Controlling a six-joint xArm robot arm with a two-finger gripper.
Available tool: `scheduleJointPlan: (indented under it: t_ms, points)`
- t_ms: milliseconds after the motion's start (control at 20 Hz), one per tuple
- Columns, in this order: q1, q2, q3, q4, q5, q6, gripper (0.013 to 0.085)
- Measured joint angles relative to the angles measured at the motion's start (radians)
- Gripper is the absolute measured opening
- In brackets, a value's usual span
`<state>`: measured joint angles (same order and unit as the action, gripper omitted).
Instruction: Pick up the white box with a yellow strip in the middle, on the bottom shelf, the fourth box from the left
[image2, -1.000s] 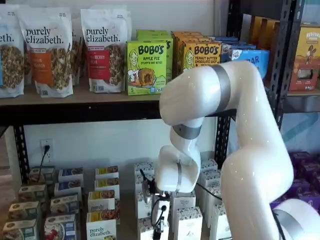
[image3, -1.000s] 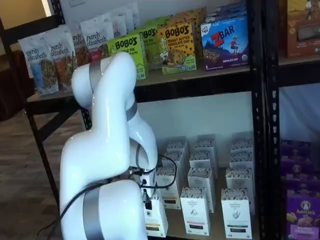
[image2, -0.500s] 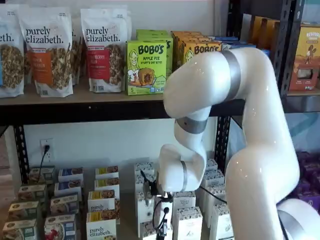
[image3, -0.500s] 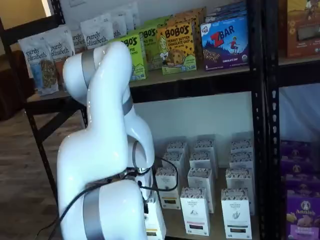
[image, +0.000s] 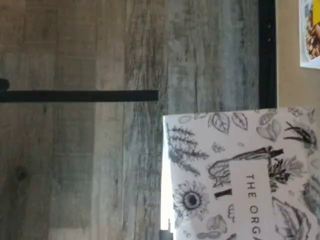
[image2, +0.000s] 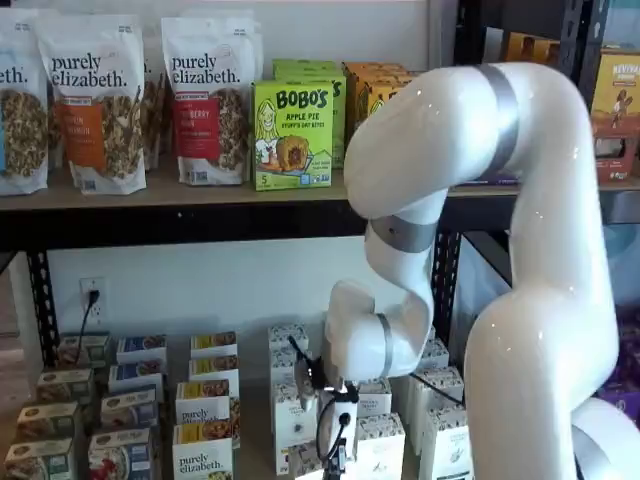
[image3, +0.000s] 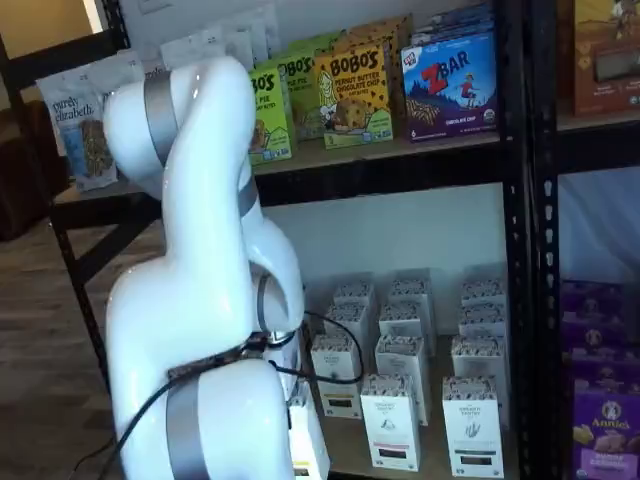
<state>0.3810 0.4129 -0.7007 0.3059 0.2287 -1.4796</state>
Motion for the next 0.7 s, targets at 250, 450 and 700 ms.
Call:
scheduleJointPlan:
  t_ms: [250, 450, 700]
  points:
    - [-0.022, -0.135, 0.095, -0.123, 0.032, 0.099, 0.053]
    - [-0.033, -0.233, 0.143, -0.11, 0.087, 0.081, 0.053]
    - [-0.046, -0.355, 0.192, -0.18, 0.156, 0.138, 0.053]
